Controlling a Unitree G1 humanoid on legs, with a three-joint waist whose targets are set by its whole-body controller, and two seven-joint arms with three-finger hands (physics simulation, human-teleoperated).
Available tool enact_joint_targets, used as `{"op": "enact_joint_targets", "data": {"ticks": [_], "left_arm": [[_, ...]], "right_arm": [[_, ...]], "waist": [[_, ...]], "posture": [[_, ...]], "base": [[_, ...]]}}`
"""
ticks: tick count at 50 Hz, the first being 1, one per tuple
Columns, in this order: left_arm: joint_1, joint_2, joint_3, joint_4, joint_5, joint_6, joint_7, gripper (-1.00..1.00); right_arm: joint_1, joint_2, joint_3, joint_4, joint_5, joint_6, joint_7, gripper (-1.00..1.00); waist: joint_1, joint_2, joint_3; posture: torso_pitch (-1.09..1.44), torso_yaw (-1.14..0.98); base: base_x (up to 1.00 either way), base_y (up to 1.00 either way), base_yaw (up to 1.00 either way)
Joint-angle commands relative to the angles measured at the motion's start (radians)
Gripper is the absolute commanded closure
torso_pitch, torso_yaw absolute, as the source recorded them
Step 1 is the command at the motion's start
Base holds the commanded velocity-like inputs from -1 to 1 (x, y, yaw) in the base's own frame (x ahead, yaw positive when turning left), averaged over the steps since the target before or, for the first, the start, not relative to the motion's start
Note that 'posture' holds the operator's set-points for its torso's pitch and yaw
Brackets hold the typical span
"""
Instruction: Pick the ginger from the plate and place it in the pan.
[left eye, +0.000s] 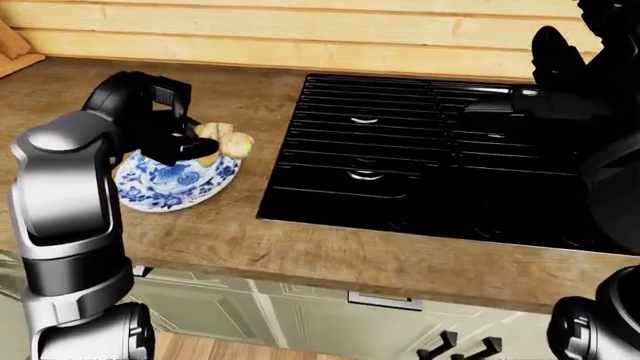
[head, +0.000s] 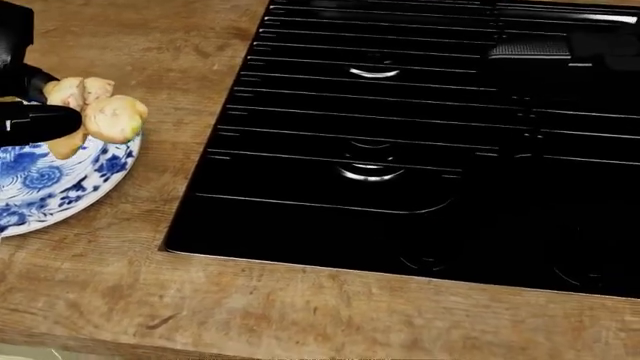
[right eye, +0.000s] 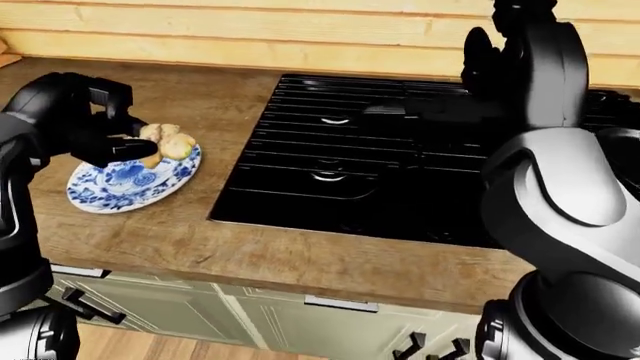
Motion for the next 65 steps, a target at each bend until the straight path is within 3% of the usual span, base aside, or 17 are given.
{"op": "enact_joint_targets", "data": {"ticks": [1,4,10,20,24,25,30,33,34,38,44,48,51,58,61,64,65], "left_arm": [[-0.034,0.02,0.02,-0.04,0.009,-0.014,0.01,1.0],[-0.039,0.02,0.02,-0.038,0.007,-0.011,0.01,1.0],[-0.04,0.018,0.02,-0.024,0.006,-0.026,0.015,1.0],[-0.037,0.014,0.018,-0.029,0.005,-0.023,0.017,1.0],[-0.033,0.015,0.021,-0.032,0.003,-0.025,0.017,1.0],[-0.032,0.016,0.022,-0.034,0.002,-0.023,0.017,1.0],[-0.031,0.013,0.021,-0.03,0.0,-0.028,0.022,1.0],[-0.032,0.015,0.021,-0.037,0.001,-0.02,0.021,1.0],[-0.03,0.014,0.022,-0.034,0.001,-0.024,0.022,1.0],[-0.028,0.018,0.023,-0.043,0.0,-0.015,0.021,1.0],[-0.031,0.02,0.023,-0.035,0.002,-0.02,0.021,1.0],[-0.03,0.021,0.026,-0.034,-0.001,-0.021,0.02,1.0],[-0.033,0.023,0.025,-0.036,-0.002,-0.017,0.018,1.0],[-0.033,0.022,0.023,-0.044,-0.002,-0.009,0.019,1.0],[-0.034,0.023,0.025,-0.042,-0.003,-0.01,0.019,1.0],[-0.034,0.017,0.023,-0.03,-0.005,-0.022,0.026,1.0],[-0.034,0.015,0.022,-0.029,-0.005,-0.024,0.027,1.0]], "right_arm": [[-0.022,-0.008,-0.009,-0.007,0.003,-0.03,-0.003,-1.0],[-0.026,-0.011,-0.011,-0.004,0.017,-0.03,-0.016,-1.0],[-0.022,-0.021,-0.009,0.001,0.019,-0.044,-0.014,-1.0],[-0.018,-0.029,-0.005,0.003,0.022,-0.05,-0.01,-1.0],[-0.019,-0.029,-0.001,0.003,0.016,-0.048,-0.012,-1.0],[-0.02,-0.027,-0.001,0.001,0.018,-0.046,-0.013,-1.0],[-0.019,-0.025,-0.006,0.001,0.025,-0.044,-0.011,-1.0],[-0.018,-0.026,-0.006,0.0,0.031,-0.042,-0.015,-1.0],[-0.017,-0.027,-0.007,0.0,0.031,-0.042,-0.015,-1.0],[-0.016,-0.029,-0.007,0.001,0.034,-0.043,-0.016,-1.0],[-0.013,-0.033,-0.007,0.003,0.031,-0.044,-0.014,-1.0],[-0.015,-0.034,-0.008,0.004,0.035,-0.041,-0.017,-1.0],[-0.017,-0.035,-0.01,0.004,0.04,-0.039,-0.02,-1.0],[-0.017,-0.04,-0.01,0.006,0.043,-0.042,-0.022,-1.0],[-0.015,-0.041,-0.006,0.007,0.038,-0.047,-0.018,-1.0],[-0.016,-0.044,-0.013,0.008,0.043,-0.045,-0.02,-1.0],[-0.017,-0.045,-0.014,0.009,0.046,-0.044,-0.021,-1.0]], "waist": [[0.005,-0.003,-0.025],[-0.006,0.029,-0.047],[-0.007,0.113,-0.043],[-0.005,0.053,-0.04],[0.026,-0.038,-0.039],[0.023,-0.009,-0.018],[0.018,0.018,-0.022],[0.011,0.021,-0.046],[0.007,0.021,-0.025],[0.007,0.02,-0.05],[0.012,0.015,-0.031],[0.011,0.02,-0.053],[0.004,0.033,-0.031],[-0.001,0.042,-0.048],[0.0,0.028,-0.053],[0.011,-0.034,-0.049],[0.006,-0.006,-0.045]], "posture": [[0.0,0.0],[0.0,0.0],[0.0,0.0],[0.0,0.0],[0.0,0.0],[0.0,0.0],[0.0,0.0],[0.0,0.0],[0.0,0.0],[0.0,0.0],[0.0,0.0],[0.0,0.0],[0.0,0.0],[0.0,0.0],[0.0,0.0],[0.0,0.0],[0.0,0.0]], "base": [[0.0,0.0,0.0],[0.0,0.0,-0.35],[0.0,0.0,-0.63],[0.0,0.0,-0.52],[0.0,0.0,-0.04],[0.0,0.0,0.0],[0.0,0.0,0.0],[0.0,-0.03,0.0],[0.0,-0.05,0.0],[0.0,-0.05,0.0],[0.0,-0.05,0.0],[0.0,-0.05,0.0],[0.0,-0.05,0.0],[0.0,-0.11,0.0],[0.0,-0.14,0.0],[0.0,-0.15,0.0],[0.0,-0.14,0.0]]}}
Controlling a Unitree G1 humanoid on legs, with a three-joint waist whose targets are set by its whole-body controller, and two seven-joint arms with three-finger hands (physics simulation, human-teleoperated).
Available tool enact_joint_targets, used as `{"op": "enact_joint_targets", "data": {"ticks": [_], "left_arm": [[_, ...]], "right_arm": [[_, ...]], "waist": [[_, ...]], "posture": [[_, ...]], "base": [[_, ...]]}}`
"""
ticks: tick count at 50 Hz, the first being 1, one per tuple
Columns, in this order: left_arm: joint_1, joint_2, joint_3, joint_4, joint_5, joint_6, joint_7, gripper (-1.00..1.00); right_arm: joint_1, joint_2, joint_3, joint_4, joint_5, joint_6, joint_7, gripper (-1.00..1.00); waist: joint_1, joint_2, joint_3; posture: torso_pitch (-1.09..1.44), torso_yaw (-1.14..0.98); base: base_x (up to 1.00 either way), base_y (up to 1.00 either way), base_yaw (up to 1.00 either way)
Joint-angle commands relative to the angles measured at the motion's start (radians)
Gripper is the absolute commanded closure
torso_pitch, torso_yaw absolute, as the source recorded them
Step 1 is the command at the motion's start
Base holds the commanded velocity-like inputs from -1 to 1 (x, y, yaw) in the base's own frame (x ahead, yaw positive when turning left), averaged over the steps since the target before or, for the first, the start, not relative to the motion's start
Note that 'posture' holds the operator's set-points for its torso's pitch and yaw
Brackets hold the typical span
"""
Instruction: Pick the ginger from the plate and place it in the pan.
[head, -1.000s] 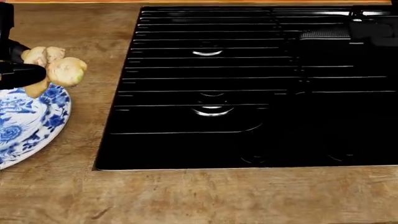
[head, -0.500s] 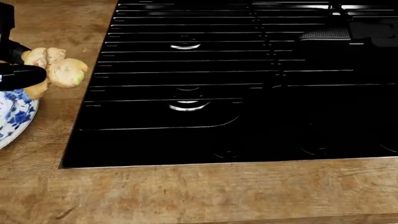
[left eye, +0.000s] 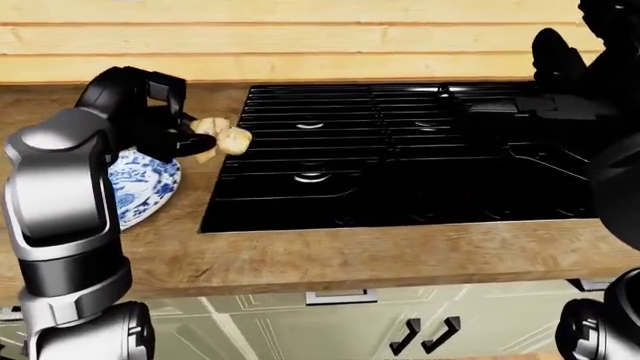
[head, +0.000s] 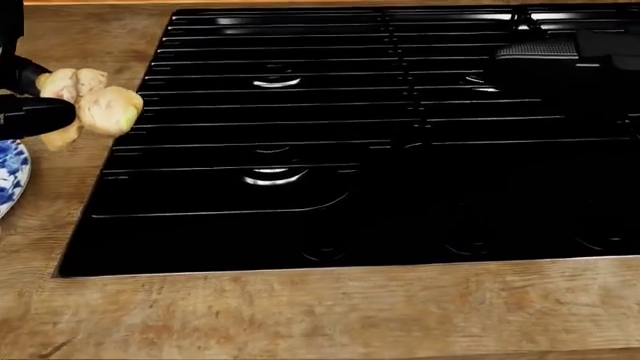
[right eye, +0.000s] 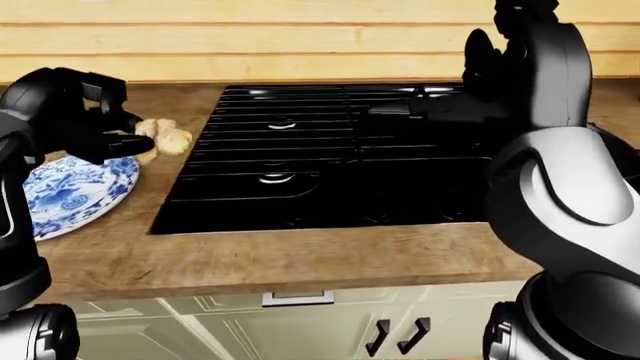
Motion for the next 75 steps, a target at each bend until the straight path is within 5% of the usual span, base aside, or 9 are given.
{"op": "enact_joint_targets", "data": {"ticks": [1,13,21,26,39,48,53,66,75], "left_arm": [[-0.027,0.014,0.01,-0.02,-0.002,-0.023,0.006,1.0],[-0.021,0.015,0.011,-0.031,-0.004,-0.016,0.007,1.0],[-0.018,0.016,0.012,-0.031,-0.005,-0.018,0.007,1.0],[-0.016,0.015,0.012,-0.028,-0.005,-0.022,0.008,1.0],[-0.023,0.015,0.006,-0.035,-0.003,-0.011,0.005,1.0],[-0.019,0.012,0.013,-0.026,-0.004,-0.026,0.009,1.0],[-0.02,0.011,0.009,-0.032,-0.004,-0.018,0.01,1.0],[-0.018,0.016,0.019,-0.033,-0.018,-0.018,0.017,1.0],[-0.014,0.021,0.024,-0.043,-0.028,-0.014,0.021,1.0]], "right_arm": [[-0.028,-0.013,-0.011,-0.009,-0.005,-0.023,-0.004,-1.0],[-0.026,-0.017,-0.009,-0.011,0.001,-0.026,-0.009,-1.0],[-0.025,-0.021,-0.01,-0.01,0.001,-0.027,-0.007,-1.0],[-0.022,-0.022,-0.011,-0.011,0.004,-0.027,-0.01,-1.0],[-0.021,-0.021,-0.006,-0.007,-0.002,-0.032,-0.006,-1.0],[-0.026,-0.019,-0.011,-0.009,-0.001,-0.023,-0.006,-1.0],[-0.027,-0.021,-0.011,-0.007,0.001,-0.024,-0.008,-1.0],[-0.024,-0.025,-0.009,-0.005,0.0,-0.03,-0.007,-1.0],[-0.022,-0.026,-0.011,-0.008,0.005,-0.03,-0.01,-1.0]], "waist": [[0.007,-0.023,-0.02],[0.001,0.097,-0.034],[0.004,0.066,-0.026],[0.013,-0.043,-0.037],[0.007,0.097,-0.023],[0.006,0.058,-0.024],[0.013,-0.043,-0.037],[0.007,0.121,-0.033],[0.007,0.048,-0.021]], "posture": [[0.0,0.0],[0.0,0.0],[0.0,0.0],[0.0,0.0],[0.0,0.0],[0.0,0.0],[0.0,0.0],[0.0,0.0],[0.0,0.0]], "base": [[0.0,-0.22,0.0],[0.0,-0.25,0.0],[0.0,-0.25,0.0],[0.0,-0.25,0.0],[0.0,-0.25,0.0],[0.0,-0.25,0.0],[0.0,-0.25,0.0],[0.0,-0.25,0.0],[0.0,-0.25,0.0]]}}
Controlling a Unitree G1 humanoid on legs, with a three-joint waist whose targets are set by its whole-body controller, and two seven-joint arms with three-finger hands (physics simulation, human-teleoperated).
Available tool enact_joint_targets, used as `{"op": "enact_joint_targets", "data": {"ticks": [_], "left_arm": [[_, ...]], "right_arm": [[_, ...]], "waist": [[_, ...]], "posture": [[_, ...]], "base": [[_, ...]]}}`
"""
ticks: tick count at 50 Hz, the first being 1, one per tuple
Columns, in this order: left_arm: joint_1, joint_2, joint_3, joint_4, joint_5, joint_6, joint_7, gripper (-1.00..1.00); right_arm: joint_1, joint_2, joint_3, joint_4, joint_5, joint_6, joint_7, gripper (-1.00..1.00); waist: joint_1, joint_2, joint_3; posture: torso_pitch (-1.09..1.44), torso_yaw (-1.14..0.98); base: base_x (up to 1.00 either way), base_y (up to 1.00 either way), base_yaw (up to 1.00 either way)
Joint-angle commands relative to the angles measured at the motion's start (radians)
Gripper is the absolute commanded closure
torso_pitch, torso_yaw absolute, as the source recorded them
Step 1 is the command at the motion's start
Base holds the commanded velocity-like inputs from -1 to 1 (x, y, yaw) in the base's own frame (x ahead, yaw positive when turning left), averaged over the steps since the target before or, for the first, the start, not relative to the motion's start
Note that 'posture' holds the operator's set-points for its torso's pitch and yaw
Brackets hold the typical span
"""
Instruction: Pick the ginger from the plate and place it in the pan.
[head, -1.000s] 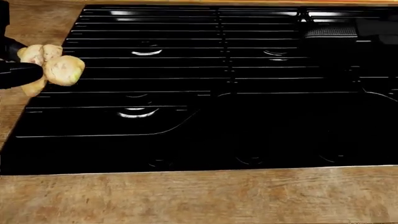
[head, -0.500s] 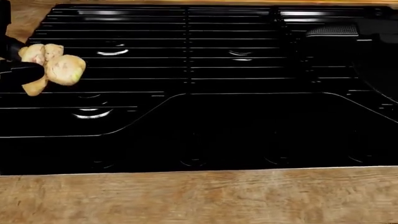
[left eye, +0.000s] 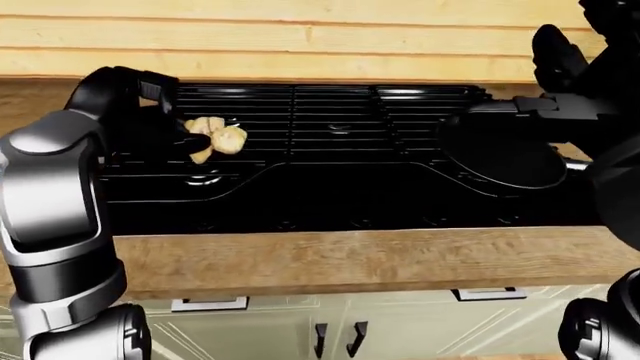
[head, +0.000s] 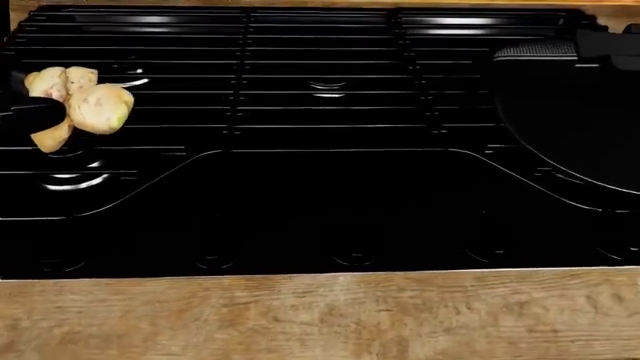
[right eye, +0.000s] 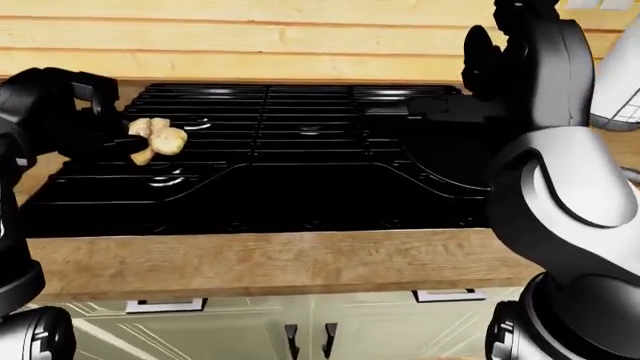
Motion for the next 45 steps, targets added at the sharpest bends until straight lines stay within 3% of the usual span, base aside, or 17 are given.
{"op": "enact_joint_targets", "data": {"ticks": [1,4,5,6,14,17,18,19,21,26,29,30,32,40,42,44,45], "left_arm": [[-0.029,0.008,0.003,-0.026,-0.004,-0.02,0.004,1.0],[-0.04,0.013,-0.002,-0.018,-0.005,-0.021,0.002,1.0],[-0.039,0.012,-0.001,-0.016,-0.005,-0.024,0.002,1.0],[-0.039,0.012,-0.002,-0.018,-0.005,-0.023,0.002,1.0],[-0.041,0.014,-0.003,-0.021,-0.004,-0.017,0.001,1.0],[-0.037,0.016,-0.001,-0.033,-0.003,-0.008,-0.003,1.0],[-0.037,0.015,-0.002,-0.037,-0.003,-0.004,-0.004,1.0],[-0.034,0.014,0.0,-0.033,-0.004,-0.011,-0.002,1.0],[-0.033,0.013,-0.002,-0.041,-0.003,-0.004,-0.003,1.0],[-0.029,0.01,0.002,-0.026,-0.005,-0.022,0.001,1.0],[-0.029,0.009,0.001,-0.025,-0.007,-0.023,0.002,1.0],[-0.03,0.01,0.001,-0.025,-0.007,-0.023,0.002,1.0],[-0.031,0.01,0.001,-0.021,-0.007,-0.026,0.003,1.0],[-0.036,0.009,-0.007,-0.056,-0.004,0.012,-0.001,1.0],[-0.031,0.006,-0.001,-0.03,-0.007,-0.019,0.003,1.0],[-0.03,0.008,-0.001,-0.031,-0.008,-0.019,0.002,1.0],[-0.028,0.008,0.001,-0.028,-0.008,-0.024,0.002,1.0]], "right_arm": [[-0.018,-0.013,-0.017,-0.001,-0.011,-0.022,-0.004,-1.0],[-0.018,-0.013,-0.015,0.0,-0.013,-0.023,-0.003,-1.0],[-0.019,-0.013,-0.015,0.0,-0.012,-0.023,-0.004,-1.0],[-0.021,-0.013,-0.016,0.001,-0.01,-0.021,-0.005,-1.0],[-0.017,-0.014,-0.016,0.002,-0.013,-0.026,-0.002,-1.0],[-0.021,-0.017,-0.019,0.002,-0.007,-0.022,-0.005,-1.0],[-0.021,-0.017,-0.02,0.001,-0.005,-0.021,-0.006,-1.0],[-0.021,-0.018,-0.02,0.002,-0.005,-0.021,-0.007,-1.0],[-0.02,-0.019,-0.019,0.002,-0.005,-0.023,-0.006,-1.0],[-0.022,-0.02,-0.022,0.002,0.002,-0.021,-0.012,-1.0],[-0.021,-0.022,-0.018,0.004,0.0,-0.026,-0.011,-1.0],[-0.021,-0.022,-0.018,0.003,0.001,-0.025,-0.012,-1.0],[-0.021,-0.023,-0.018,0.005,0.001,-0.026,-0.011,-1.0],[-0.02,-0.025,-0.019,0.003,0.007,-0.027,-0.015,-1.0],[-0.02,-0.025,-0.016,0.004,0.004,-0.028,-0.015,-1.0],[-0.02,-0.024,-0.016,0.003,0.004,-0.028,-0.015,-1.0],[-0.019,-0.023,-0.014,0.003,0.002,-0.029,-0.013,-1.0]], "waist": [[-0.004,0.005,-0.016],[-0.002,-0.084,-0.022],[-0.007,-0.039,-0.016],[0.0,-0.053,-0.018],[-0.002,0.022,-0.007],[-0.006,0.099,-0.029],[0.002,0.054,-0.016],[-0.008,0.074,-0.021],[-0.006,0.068,-0.032],[-0.006,0.02,-0.015],[0.0,-0.061,-0.028],[0.006,-0.071,-0.036],[-0.001,-0.057,-0.013],[-0.001,0.024,-0.006],[-0.004,0.066,-0.013],[0.0,0.053,-0.02],[-0.007,0.067,-0.018]], "posture": [[0.0,0.0],[0.0,0.0],[0.0,0.0],[0.0,0.0],[0.0,0.0],[0.0,0.0],[0.0,0.0],[0.0,0.0],[0.0,0.0],[0.0,0.0],[0.0,0.0],[0.0,0.0],[0.0,0.0],[0.0,0.0],[0.0,0.0],[0.0,0.0],[0.0,0.0]], "base": [[0.0,-0.24,0.0],[0.0,-0.24,0.0],[0.0,-0.24,0.0],[0.0,-0.25,0.0],[0.0,-0.25,0.0],[0.0,-0.26,0.0],[0.0,-0.24,0.0],[0.0,-0.24,0.0],[0.0,-0.25,0.0],[0.0,-0.25,0.0],[0.0,-0.25,0.0],[0.0,-0.25,0.0],[0.0,-0.25,0.0],[0.0,-0.25,0.0],[0.0,-0.26,0.0],[0.0,-0.25,0.0],[0.0,-0.27,0.0]]}}
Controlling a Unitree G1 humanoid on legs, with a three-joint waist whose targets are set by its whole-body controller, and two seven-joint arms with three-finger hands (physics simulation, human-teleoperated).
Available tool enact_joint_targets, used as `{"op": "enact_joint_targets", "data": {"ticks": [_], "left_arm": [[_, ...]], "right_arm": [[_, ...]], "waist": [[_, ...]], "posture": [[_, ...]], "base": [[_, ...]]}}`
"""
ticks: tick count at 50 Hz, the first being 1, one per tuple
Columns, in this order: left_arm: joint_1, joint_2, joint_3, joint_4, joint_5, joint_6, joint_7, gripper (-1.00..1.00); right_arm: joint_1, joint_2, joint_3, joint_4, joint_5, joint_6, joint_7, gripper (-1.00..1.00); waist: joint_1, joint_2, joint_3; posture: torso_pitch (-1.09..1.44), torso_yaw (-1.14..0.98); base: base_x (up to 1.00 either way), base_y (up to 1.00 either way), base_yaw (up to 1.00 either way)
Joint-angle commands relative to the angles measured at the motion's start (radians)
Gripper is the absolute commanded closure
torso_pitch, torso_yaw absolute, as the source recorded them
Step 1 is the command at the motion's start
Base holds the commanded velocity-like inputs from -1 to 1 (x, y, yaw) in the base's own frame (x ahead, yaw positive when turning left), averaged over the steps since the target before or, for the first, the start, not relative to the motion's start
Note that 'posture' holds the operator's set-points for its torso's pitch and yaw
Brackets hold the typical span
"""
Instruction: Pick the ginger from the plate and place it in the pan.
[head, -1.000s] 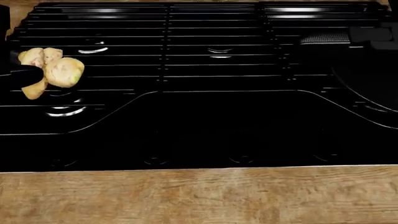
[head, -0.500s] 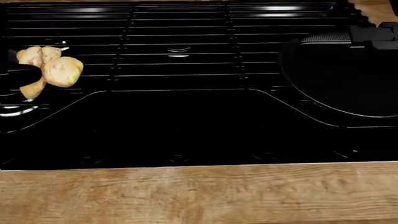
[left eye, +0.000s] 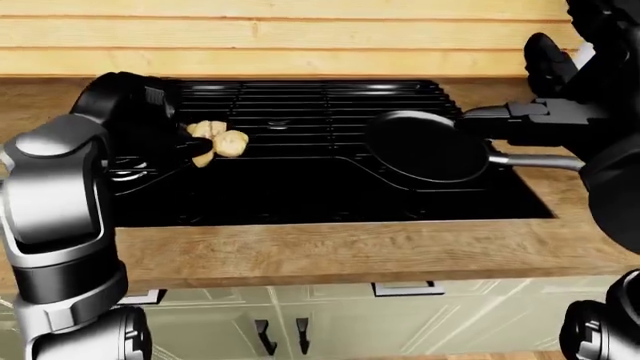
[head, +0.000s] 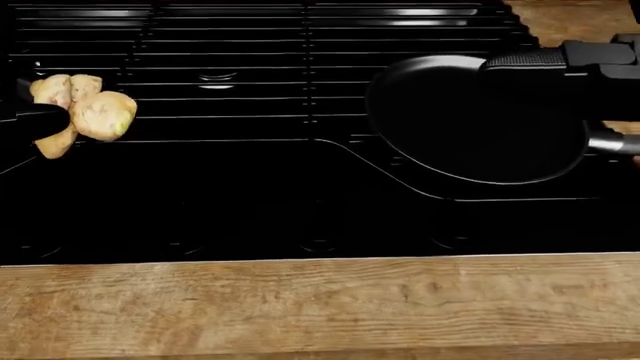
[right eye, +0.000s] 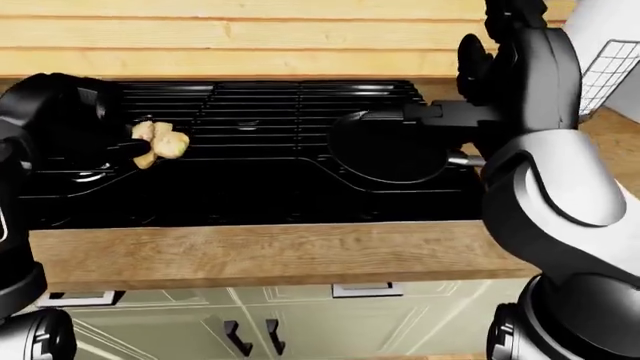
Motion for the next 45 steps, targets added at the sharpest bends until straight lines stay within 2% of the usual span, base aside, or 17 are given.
{"op": "enact_joint_targets", "data": {"ticks": [1,3,7,9,10,13,20,23,28,32,34,35,36,37,38,39,45], "left_arm": [[-0.04,0.011,0.004,-0.031,-0.003,-0.028,0.004,1.0],[-0.04,0.013,0.005,-0.034,-0.003,-0.024,0.003,1.0],[-0.041,0.013,0.003,-0.043,-0.003,-0.015,0.002,1.0],[-0.062,0.017,-0.004,-0.031,-0.002,-0.01,0.0,1.0],[-0.095,0.028,-0.01,-0.033,-0.001,0.014,-0.007,1.0],[-0.179,0.051,-0.032,0.007,0.006,0.03,-0.021,1.0],[-0.331,0.043,-0.07,0.105,0.042,0.029,-0.039,1.0],[-0.314,0.032,-0.058,0.11,0.047,0.007,-0.039,1.0],[-0.258,0.006,-0.044,0.09,0.043,-0.01,-0.022,1.0],[-0.283,0.005,-0.058,0.096,0.044,0.004,-0.021,1.0],[-0.296,0.006,-0.062,0.098,0.046,0.009,-0.024,1.0],[-0.306,0.008,-0.065,0.104,0.048,0.01,-0.026,1.0],[-0.319,0.009,-0.067,0.107,0.049,0.016,-0.028,1.0],[-0.32,0.008,-0.066,0.113,0.05,0.009,-0.028,1.0],[-0.321,0.008,-0.066,0.114,0.05,0.008,-0.028,1.0],[-0.322,0.007,-0.066,0.111,0.051,0.012,-0.029,1.0],[-0.322,-0.002,-0.07,0.111,0.056,0.011,-0.028,1.0]], "right_arm": [[-0.03,-0.02,-0.03,-0.004,-0.015,-0.028,-0.001,-1.0],[-0.03,-0.019,-0.031,-0.005,-0.015,-0.028,0.0,-1.0],[-0.031,-0.021,-0.036,-0.007,-0.007,-0.023,-0.005,-1.0],[-0.031,-0.022,-0.035,-0.004,-0.006,-0.026,-0.006,-1.0],[-0.03,-0.022,-0.033,-0.004,-0.007,-0.029,-0.005,-1.0],[-0.028,-0.022,-0.033,-0.004,-0.009,-0.03,-0.003,-1.0],[-0.029,-0.027,-0.035,-0.001,-0.003,-0.034,-0.004,-1.0],[-0.029,-0.026,-0.033,-0.002,-0.002,-0.034,-0.007,-1.0],[-0.033,-0.03,-0.036,-0.001,0.008,-0.031,-0.015,-1.0],[-0.027,-0.028,-0.029,0.002,-0.006,-0.04,-0.004,-1.0],[-0.031,-0.031,-0.037,0.002,0.003,-0.034,-0.008,-1.0],[-0.031,-0.032,-0.04,0.001,0.007,-0.034,-0.01,-1.0],[-0.03,-0.032,-0.037,0.001,0.005,-0.037,-0.01,-1.0],[-0.031,-0.031,-0.035,0.001,0.006,-0.036,-0.012,-1.0],[-0.03,-0.032,-0.036,0.0,0.008,-0.035,-0.013,-1.0],[-0.032,-0.033,-0.04,0.0,0.014,-0.032,-0.017,-1.0],[-0.028,-0.038,-0.037,0.002,0.016,-0.041,-0.017,-1.0]], "waist": [[-0.01,0.017,-0.028],[-0.011,0.007,-0.037],[-0.009,-0.033,-0.021],[-0.004,-0.076,-0.025],[-0.003,-0.118,-0.036],[-0.004,-0.107,-0.02],[-0.001,-0.039,-0.014],[-0.005,0.017,-0.023],[-0.009,0.007,-0.033],[-0.01,-0.033,-0.021],[-0.004,-0.071,-0.022],[-0.002,-0.105,-0.03],[-0.004,-0.155,-0.039],[-0.005,-0.106,-0.023],[-0.003,-0.121,-0.023],[-0.007,-0.115,-0.026],[-0.002,-0.047,-0.011]], "posture": [[0.0,0.0],[0.0,0.0],[0.0,0.0],[0.0,0.0],[0.0,0.0],[0.0,0.0],[0.0,0.0],[0.0,0.0],[0.0,0.0],[0.0,0.0],[0.0,0.0],[0.0,0.0],[0.0,0.0],[0.0,0.0],[0.0,0.0],[0.0,0.0],[0.0,0.0]], "base": [[0.0,-0.24,0.0],[0.0,-0.25,0.0],[0.0,-0.25,0.0],[0.0,-0.26,0.0],[0.0,-0.25,0.0],[0.0,-0.25,0.0],[0.0,-0.25,0.0],[0.0,-0.25,0.0],[0.0,-0.25,0.0],[0.0,-0.25,0.0],[0.0,-0.26,0.0],[0.0,-0.25,0.0],[0.0,-0.24,0.0],[0.0,-0.25,0.0],[0.0,-0.24,0.0],[0.0,-0.25,0.0],[0.0,-0.25,0.0]]}}
